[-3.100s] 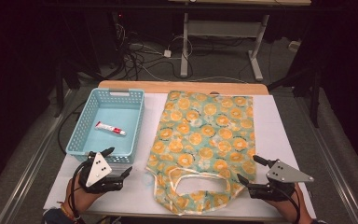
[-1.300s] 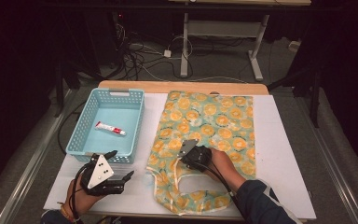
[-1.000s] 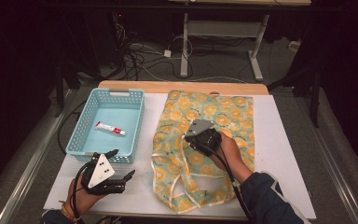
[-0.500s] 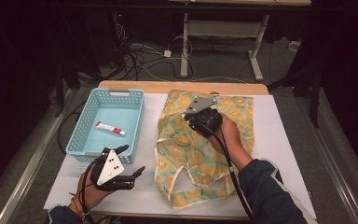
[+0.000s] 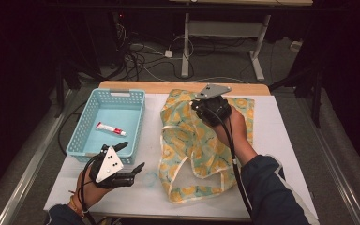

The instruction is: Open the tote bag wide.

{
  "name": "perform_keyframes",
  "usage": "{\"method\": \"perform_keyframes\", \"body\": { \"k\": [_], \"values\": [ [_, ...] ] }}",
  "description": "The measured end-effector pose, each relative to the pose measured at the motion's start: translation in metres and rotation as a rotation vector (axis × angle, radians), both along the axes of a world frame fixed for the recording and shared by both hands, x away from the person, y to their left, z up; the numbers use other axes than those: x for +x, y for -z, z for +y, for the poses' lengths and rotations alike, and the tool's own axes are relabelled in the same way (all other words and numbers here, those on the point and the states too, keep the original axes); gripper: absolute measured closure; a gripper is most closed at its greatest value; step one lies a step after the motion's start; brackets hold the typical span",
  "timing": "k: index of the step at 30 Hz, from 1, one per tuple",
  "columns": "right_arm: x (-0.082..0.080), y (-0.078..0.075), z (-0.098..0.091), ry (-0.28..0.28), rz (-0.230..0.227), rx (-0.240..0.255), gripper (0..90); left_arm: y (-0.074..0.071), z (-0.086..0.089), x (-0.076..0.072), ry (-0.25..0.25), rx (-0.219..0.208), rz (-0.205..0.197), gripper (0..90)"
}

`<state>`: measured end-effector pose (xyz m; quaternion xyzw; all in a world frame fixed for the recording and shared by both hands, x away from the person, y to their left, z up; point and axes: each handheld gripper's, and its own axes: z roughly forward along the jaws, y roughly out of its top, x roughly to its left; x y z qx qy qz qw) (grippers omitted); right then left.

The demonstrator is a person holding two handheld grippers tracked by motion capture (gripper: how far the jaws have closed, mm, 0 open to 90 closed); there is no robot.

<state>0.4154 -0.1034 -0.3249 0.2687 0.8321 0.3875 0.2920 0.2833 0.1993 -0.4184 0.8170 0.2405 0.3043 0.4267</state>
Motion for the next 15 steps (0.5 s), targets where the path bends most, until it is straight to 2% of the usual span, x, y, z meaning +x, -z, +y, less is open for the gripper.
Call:
{"method": "perform_keyframes", "body": {
  "k": [7,10,11,15],
  "values": [
    [-0.006,-0.004,0.014,-0.031,-0.018,-0.002,88.4,-0.015,-0.02,0.003,0.032,-0.008,-0.032,20.5],
    [-0.01,-0.008,0.019,-0.041,-0.029,-0.008,88.4,-0.02,-0.028,0.002,0.073,-0.028,-0.03,26.6],
    [-0.011,-0.012,0.02,-0.045,-0.038,-0.001,88.3,-0.022,-0.03,0.002,0.086,-0.029,-0.031,32.5],
    [-0.013,-0.019,0.02,-0.045,-0.052,0.015,88.3,-0.023,-0.036,0.004,0.117,-0.027,-0.016,36.7]
  ]
}}
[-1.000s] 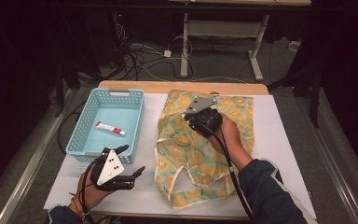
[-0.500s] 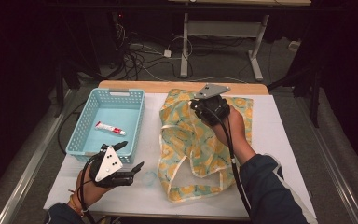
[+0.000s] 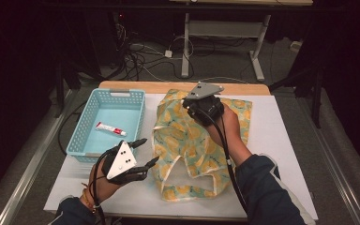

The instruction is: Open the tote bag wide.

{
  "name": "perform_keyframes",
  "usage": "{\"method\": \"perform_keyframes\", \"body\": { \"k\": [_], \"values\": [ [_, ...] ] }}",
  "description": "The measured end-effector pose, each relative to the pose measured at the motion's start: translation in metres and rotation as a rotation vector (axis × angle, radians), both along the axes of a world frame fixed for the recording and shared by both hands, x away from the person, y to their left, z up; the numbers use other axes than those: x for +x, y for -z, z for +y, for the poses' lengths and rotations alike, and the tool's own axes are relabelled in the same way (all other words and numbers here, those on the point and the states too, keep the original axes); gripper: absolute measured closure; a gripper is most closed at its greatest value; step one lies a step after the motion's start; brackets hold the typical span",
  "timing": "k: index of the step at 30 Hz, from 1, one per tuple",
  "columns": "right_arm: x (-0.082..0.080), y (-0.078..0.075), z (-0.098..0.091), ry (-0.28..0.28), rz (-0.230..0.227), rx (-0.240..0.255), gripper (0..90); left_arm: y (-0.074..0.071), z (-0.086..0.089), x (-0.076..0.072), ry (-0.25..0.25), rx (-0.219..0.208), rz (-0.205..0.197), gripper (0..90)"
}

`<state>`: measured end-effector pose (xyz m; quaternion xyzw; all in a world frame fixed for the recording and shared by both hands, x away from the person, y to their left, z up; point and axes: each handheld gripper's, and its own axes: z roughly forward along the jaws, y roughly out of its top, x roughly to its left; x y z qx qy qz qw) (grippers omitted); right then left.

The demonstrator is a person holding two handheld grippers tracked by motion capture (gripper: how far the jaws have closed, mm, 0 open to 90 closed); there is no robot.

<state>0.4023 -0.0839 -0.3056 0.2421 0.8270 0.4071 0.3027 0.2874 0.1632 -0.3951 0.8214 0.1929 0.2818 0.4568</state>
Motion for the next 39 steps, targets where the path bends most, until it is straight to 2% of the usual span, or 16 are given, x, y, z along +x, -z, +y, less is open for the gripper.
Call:
{"method": "perform_keyframes", "body": {
  "k": [5,8,11,15,17,22,32,36,37,38,39],
  "values": [
    [-0.002,-0.01,-0.003,0.012,-0.017,0.028,88.3,0.002,-0.006,0.003,-0.002,0.032,0.005,42.1],
    [-0.001,-0.007,-0.004,0.017,-0.012,0.022,88.3,0.006,-0.007,0.006,-0.014,0.052,0.02,43.9],
    [0.002,0.001,-0.009,0.024,0.007,0.012,88.2,0.01,-0.008,0.008,-0.027,0.06,0.037,43.9],
    [0.006,0.016,-0.017,0.038,0.035,0.0,87.7,0.013,-0.01,0.008,-0.022,0.078,0.039,43.9],
    [0.007,0.028,-0.025,0.04,0.057,-0.001,87.6,0.015,-0.01,0.007,-0.019,0.088,0.041,43.9],
    [0.005,0.039,-0.037,0.043,0.08,0.012,86.9,0.016,-0.004,0.007,-0.023,0.075,0.042,43.7],
    [-0.003,0.055,-0.058,0.045,0.083,0.02,85.4,0.018,0.013,-0.005,-0.025,0.089,0.037,40.5],
    [-0.006,0.06,-0.065,0.048,0.089,0.009,82.6,0.021,0.025,-0.011,-0.046,0.093,0.048,40.1],
    [-0.007,0.062,-0.067,0.051,0.09,0.004,81.2,0.022,0.027,-0.012,-0.051,0.09,0.055,38.8],
    [-0.009,0.067,-0.069,0.049,0.098,0.001,76.0,0.023,0.03,-0.014,-0.054,0.097,0.058,38.8],
    [-0.009,0.067,-0.069,0.049,0.098,0.001,76.0,0.024,0.031,-0.016,-0.059,0.099,0.059,38.8]
  ]
}}
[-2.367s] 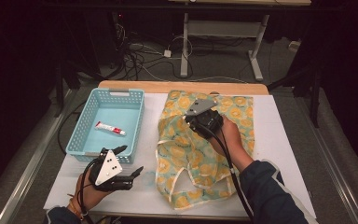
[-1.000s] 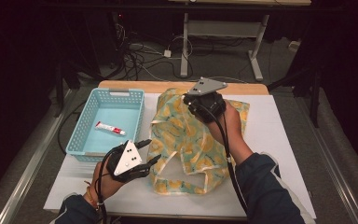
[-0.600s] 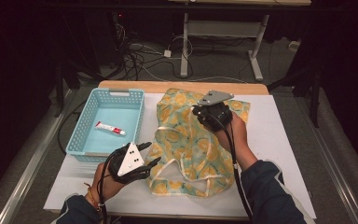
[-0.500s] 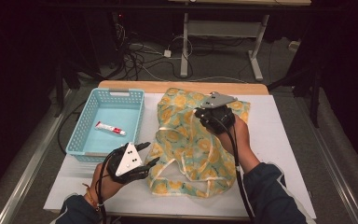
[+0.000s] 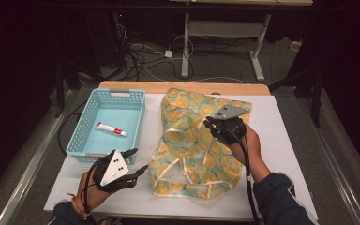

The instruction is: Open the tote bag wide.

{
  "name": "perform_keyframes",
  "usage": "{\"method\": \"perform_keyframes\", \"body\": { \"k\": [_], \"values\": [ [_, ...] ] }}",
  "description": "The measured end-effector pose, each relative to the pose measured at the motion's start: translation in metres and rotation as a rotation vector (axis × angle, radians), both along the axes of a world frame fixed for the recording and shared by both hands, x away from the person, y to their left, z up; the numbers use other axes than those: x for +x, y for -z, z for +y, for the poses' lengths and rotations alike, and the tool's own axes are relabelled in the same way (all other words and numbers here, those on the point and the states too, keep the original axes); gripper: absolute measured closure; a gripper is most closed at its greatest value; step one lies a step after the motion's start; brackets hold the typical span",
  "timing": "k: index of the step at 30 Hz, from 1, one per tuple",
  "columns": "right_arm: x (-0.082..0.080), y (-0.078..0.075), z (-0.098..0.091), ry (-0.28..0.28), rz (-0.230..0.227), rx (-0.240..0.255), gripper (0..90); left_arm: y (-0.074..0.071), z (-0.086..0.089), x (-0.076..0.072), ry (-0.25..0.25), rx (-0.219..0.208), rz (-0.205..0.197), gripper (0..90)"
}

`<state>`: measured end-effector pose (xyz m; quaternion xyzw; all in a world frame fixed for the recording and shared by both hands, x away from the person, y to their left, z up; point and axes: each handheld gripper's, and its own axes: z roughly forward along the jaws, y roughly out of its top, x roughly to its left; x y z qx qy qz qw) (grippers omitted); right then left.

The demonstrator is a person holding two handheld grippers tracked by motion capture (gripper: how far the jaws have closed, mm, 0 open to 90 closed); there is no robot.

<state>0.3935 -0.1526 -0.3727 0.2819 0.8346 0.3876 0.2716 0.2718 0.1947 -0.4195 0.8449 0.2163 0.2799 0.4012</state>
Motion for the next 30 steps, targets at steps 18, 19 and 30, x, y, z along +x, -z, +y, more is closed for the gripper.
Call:
{"method": "perform_keyframes", "body": {
  "k": [18,19,30],
  "values": [
    [-0.086,0.033,-0.002,-0.306,0.113,0.018,54.1,0.011,0.015,-0.022,0.005,-0.01,0.033,38.5],
    [-0.09,0.032,-0.003,-0.31,0.11,0.027,51.9,0.011,0.015,-0.022,0.003,-0.012,0.035,38.5],
    [-0.101,0.062,0.003,-0.395,0.178,-0.09,40.6,0.016,0.014,-0.021,0.007,-0.004,0.052,38.4]
  ]
}}
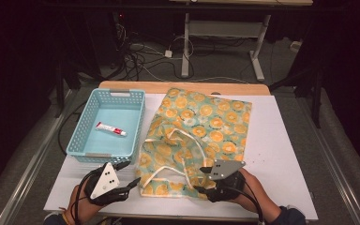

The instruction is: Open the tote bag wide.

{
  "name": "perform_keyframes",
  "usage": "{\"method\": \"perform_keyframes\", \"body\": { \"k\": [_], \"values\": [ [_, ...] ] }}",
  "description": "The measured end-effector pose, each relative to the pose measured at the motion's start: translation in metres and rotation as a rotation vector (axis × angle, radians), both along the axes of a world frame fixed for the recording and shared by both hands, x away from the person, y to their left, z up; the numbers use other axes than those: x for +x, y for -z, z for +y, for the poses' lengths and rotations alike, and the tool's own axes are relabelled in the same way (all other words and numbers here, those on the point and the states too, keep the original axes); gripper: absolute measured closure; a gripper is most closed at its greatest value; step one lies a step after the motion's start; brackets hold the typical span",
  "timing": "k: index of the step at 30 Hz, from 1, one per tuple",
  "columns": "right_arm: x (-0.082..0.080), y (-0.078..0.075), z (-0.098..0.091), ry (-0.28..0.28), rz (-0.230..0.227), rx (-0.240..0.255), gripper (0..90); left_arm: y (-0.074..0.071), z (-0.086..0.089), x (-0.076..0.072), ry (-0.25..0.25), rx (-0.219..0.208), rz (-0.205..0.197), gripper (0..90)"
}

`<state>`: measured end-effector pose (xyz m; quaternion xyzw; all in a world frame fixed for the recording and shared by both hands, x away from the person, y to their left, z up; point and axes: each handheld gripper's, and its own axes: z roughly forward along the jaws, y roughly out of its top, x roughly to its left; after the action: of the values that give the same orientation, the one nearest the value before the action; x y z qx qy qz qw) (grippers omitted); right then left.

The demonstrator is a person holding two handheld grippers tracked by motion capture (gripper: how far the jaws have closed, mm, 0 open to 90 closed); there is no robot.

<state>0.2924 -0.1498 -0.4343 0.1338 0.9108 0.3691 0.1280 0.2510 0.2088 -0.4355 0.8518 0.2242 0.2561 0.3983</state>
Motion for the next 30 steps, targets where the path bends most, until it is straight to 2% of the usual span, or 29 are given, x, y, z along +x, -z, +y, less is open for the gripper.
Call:
{"method": "perform_keyframes", "body": {
  "k": [3,6,7,9,10,12,14,18,21,26,28,30],
  "values": [
    [0.009,0.012,0.004,-0.006,0.015,-0.07,55.0,0.0,0.001,0.001,-0.006,0.001,-0.001,38.4],
    [0.017,0.022,0.005,0.002,0.042,-0.105,75.4,0.0,0.001,0.002,-0.012,0.0,0.0,38.3],
    [0.018,0.023,0.005,0.001,0.045,-0.116,79.1,0.0,0.001,0.002,-0.013,0.001,0.0,38.3],
    [0.02,0.023,0.005,0.003,0.046,-0.104,87.3,0.0,0.002,0.003,-0.015,0.0,-0.002,38.3],
    [0.02,0.021,0.005,0.013,0.04,-0.101,88.2,0.0,0.002,0.003,-0.016,-0.001,-0.002,38.3],
    [0.02,0.013,0.003,0.03,0.007,-0.073,88.7,-0.001,0.002,0.004,-0.019,-0.001,-0.006,38.3],
    [0.02,0.002,0.001,0.06,-0.029,-0.021,89.2,-0.002,0.002,0.005,-0.022,-0.007,-0.008,38.3],
    [0.023,-0.024,-0.005,0.122,-0.137,0.088,89.2,-0.003,0.002,0.007,-0.027,-0.02,-0.009,36.7],
    [0.029,-0.044,-0.008,0.172,-0.201,0.157,89.1,-0.003,0.001,0.008,-0.027,-0.02,-0.01,36.7],
    [0.043,-0.069,-0.013,0.254,-0.279,0.248,89.2,-0.008,0.003,0.012,-0.042,-0.029,-0.027,34.0],
    [0.045,-0.077,-0.015,0.286,-0.329,0.263,89.3,-0.012,0.005,0.013,-0.061,-0.039,-0.039,31.5],
    [0.045,-0.084,-0.017,0.3,-0.348,0.295,89.3,-0.017,0.01,0.014,-0.09,-0.053,-0.057,28.7]
  ]
}}
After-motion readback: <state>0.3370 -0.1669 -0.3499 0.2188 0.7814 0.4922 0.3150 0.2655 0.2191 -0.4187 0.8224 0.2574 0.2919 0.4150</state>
